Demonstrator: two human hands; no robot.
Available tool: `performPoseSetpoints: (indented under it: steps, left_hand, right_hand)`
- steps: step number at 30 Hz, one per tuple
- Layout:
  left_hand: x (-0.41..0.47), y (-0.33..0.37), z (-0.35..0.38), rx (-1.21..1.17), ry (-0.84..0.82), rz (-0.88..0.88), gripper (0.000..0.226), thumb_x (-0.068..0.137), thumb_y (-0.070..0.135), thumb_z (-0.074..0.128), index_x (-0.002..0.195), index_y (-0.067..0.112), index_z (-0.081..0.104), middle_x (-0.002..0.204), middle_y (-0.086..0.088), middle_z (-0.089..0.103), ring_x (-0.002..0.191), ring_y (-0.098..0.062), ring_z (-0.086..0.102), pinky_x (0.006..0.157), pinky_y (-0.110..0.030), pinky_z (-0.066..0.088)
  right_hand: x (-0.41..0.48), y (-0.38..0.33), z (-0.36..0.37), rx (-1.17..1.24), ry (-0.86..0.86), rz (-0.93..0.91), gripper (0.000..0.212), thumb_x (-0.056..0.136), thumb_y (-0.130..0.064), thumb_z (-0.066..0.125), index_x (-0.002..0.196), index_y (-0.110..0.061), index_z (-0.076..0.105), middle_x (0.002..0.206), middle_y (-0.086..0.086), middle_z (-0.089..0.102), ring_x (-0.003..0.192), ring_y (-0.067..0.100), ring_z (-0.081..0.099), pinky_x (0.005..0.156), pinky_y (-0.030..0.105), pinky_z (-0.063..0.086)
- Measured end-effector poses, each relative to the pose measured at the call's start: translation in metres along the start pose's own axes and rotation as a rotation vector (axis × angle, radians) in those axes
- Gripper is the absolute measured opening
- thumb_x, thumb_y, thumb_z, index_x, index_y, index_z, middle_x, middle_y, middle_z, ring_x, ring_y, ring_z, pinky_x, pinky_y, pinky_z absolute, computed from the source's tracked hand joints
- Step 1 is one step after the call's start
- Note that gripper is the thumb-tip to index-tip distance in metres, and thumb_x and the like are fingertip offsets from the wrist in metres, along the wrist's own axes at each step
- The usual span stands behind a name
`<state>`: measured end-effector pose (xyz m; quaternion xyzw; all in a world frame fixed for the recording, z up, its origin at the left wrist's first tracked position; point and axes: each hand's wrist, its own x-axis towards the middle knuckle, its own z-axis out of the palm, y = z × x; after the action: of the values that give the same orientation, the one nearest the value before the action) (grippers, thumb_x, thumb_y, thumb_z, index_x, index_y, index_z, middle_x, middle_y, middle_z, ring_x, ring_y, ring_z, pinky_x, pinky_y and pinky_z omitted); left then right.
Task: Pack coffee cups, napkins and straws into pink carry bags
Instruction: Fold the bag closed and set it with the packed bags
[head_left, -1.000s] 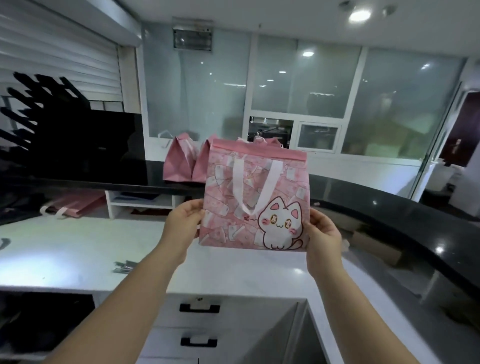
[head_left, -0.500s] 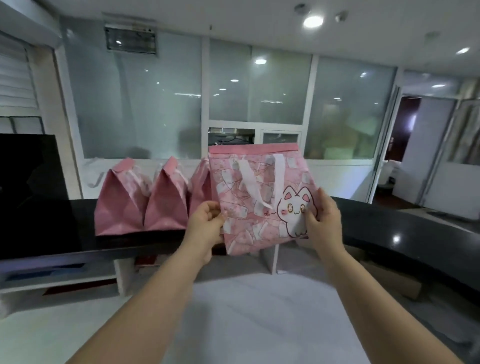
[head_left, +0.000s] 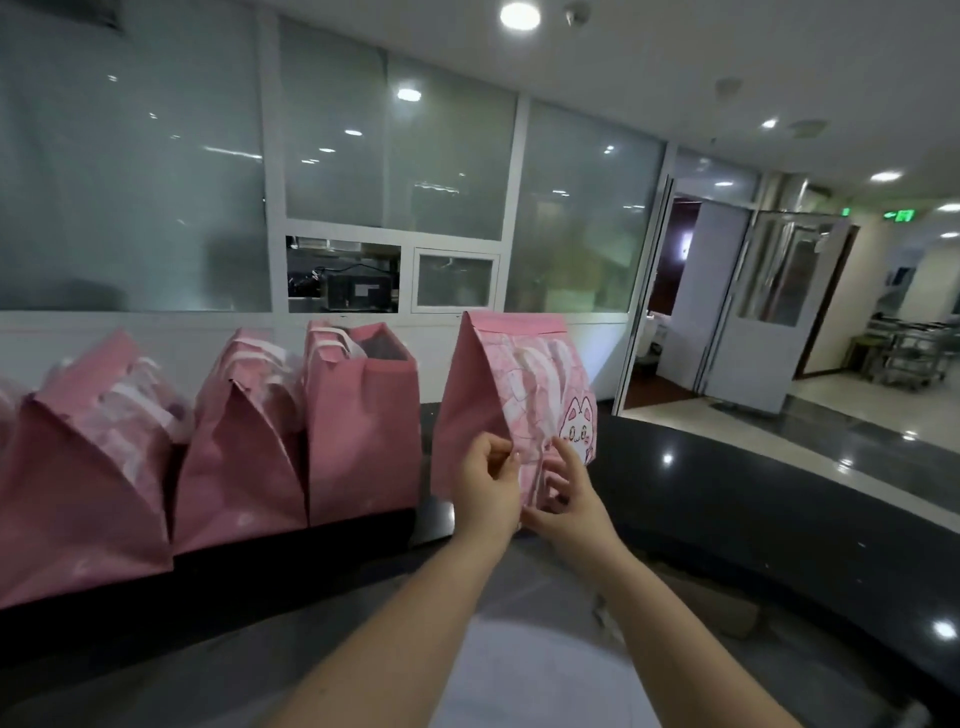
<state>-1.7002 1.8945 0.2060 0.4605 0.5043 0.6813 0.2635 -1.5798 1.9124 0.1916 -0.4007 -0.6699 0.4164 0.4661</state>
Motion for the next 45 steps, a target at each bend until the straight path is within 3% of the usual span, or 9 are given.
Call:
performPoseSetpoints:
  steps: [4, 10, 15, 19, 24, 30, 37, 41, 45]
  left_hand:
    - [0.031, -0.035, 0.028, 0.083, -0.045, -0.049, 0.018, 0.092, 0.018, 0.062, 0.078, 0.029, 0.058, 0.076, 0.012, 0.066, 0.071, -0.013, 0.065, 0.065, -0.043, 0.059]
    - [0.062, -0.084, 0.024, 0.232, -0.130, -0.021, 0.032, 0.090, 0.004, 0.063, 0.083, 0.036, 0.064, 0.089, 0.014, 0.068, 0.089, -0.004, 0.065, 0.073, -0.009, 0.047]
    - [0.068, -0.105, -0.008, 0.443, 0.155, 0.287, 0.031, 0.083, 0.008, 0.073, 0.107, 0.023, 0.062, 0.107, 0.011, 0.055, 0.095, -0.007, 0.055, 0.084, -0.020, 0.046]
    - [0.085, -0.104, 0.003, 0.454, 0.158, 0.227, 0.053, 0.081, 0.015, 0.075, 0.129, 0.014, 0.053, 0.125, 0.009, 0.048, 0.116, -0.006, 0.045, 0.100, -0.019, 0.035]
    - [0.112, -0.091, 0.022, 0.369, 0.068, 0.054, 0.036, 0.076, 0.019, 0.076, 0.108, 0.026, 0.059, 0.106, 0.007, 0.061, 0.092, -0.006, 0.062, 0.075, -0.018, 0.050]
    - [0.104, -0.109, 0.018, 0.505, 0.072, 0.014, 0.024, 0.080, 0.022, 0.077, 0.096, 0.027, 0.059, 0.096, 0.011, 0.058, 0.082, -0.006, 0.059, 0.067, -0.018, 0.044]
    - [0.083, -0.128, 0.002, 0.516, 0.127, -0.029, 0.021, 0.085, 0.013, 0.069, 0.076, 0.023, 0.053, 0.080, 0.004, 0.060, 0.074, -0.018, 0.059, 0.062, -0.028, 0.045]
    - [0.079, -0.114, 0.000, 0.581, 0.224, 0.074, 0.016, 0.084, 0.019, 0.071, 0.077, 0.022, 0.056, 0.079, 0.009, 0.058, 0.068, -0.010, 0.056, 0.058, -0.028, 0.045]
    - [0.064, -0.119, -0.018, 0.592, 0.289, 0.076, 0.020, 0.086, 0.014, 0.069, 0.106, 0.017, 0.068, 0.096, 0.005, 0.066, 0.083, -0.013, 0.063, 0.073, -0.033, 0.054]
  right_hand:
    - [0.050, 0.039, -0.013, 0.068, -0.073, 0.061, 0.099, 0.077, 0.005, 0.075, 0.147, -0.042, 0.022, 0.135, -0.008, 0.051, 0.114, -0.001, 0.056, 0.071, 0.018, 0.055]
    - [0.091, 0.097, -0.008, 0.050, -0.017, 0.118, 0.083, 0.081, 0.014, 0.061, 0.147, -0.026, 0.030, 0.141, 0.003, 0.048, 0.123, 0.014, 0.054, 0.098, 0.046, 0.051]
    - [0.101, 0.117, -0.015, 0.024, 0.091, 0.131, 0.060, 0.081, 0.011, 0.057, 0.127, -0.028, 0.050, 0.124, -0.002, 0.059, 0.111, 0.009, 0.060, 0.090, 0.042, 0.056]
    - [0.112, 0.107, -0.009, -0.003, 0.181, 0.066, 0.043, 0.083, -0.005, 0.065, 0.118, -0.028, 0.057, 0.115, -0.003, 0.062, 0.105, 0.012, 0.061, 0.085, 0.038, 0.057]
    - [0.138, 0.081, -0.001, -0.053, 0.284, -0.007, 0.025, 0.081, -0.028, 0.071, 0.100, -0.038, 0.058, 0.101, -0.009, 0.061, 0.088, 0.004, 0.060, 0.067, 0.019, 0.048]
    - [0.130, 0.106, -0.011, -0.135, 0.270, 0.086, 0.021, 0.082, -0.013, 0.066, 0.086, -0.033, 0.060, 0.085, -0.007, 0.064, 0.077, 0.012, 0.061, 0.059, 0.021, 0.048]
    - [0.108, 0.128, -0.016, -0.192, 0.253, 0.095, 0.028, 0.082, -0.003, 0.060, 0.076, -0.030, 0.059, 0.075, -0.015, 0.063, 0.068, 0.000, 0.058, 0.054, 0.014, 0.045]
    - [0.127, 0.113, -0.002, -0.163, 0.245, 0.121, 0.018, 0.080, -0.009, 0.058, 0.074, -0.027, 0.060, 0.071, -0.009, 0.062, 0.066, 0.007, 0.058, 0.057, 0.024, 0.047]
    - [0.135, 0.112, 0.021, -0.151, 0.219, 0.153, 0.013, 0.080, -0.012, 0.059, 0.076, -0.024, 0.061, 0.073, -0.006, 0.064, 0.072, 0.016, 0.063, 0.064, 0.036, 0.054]
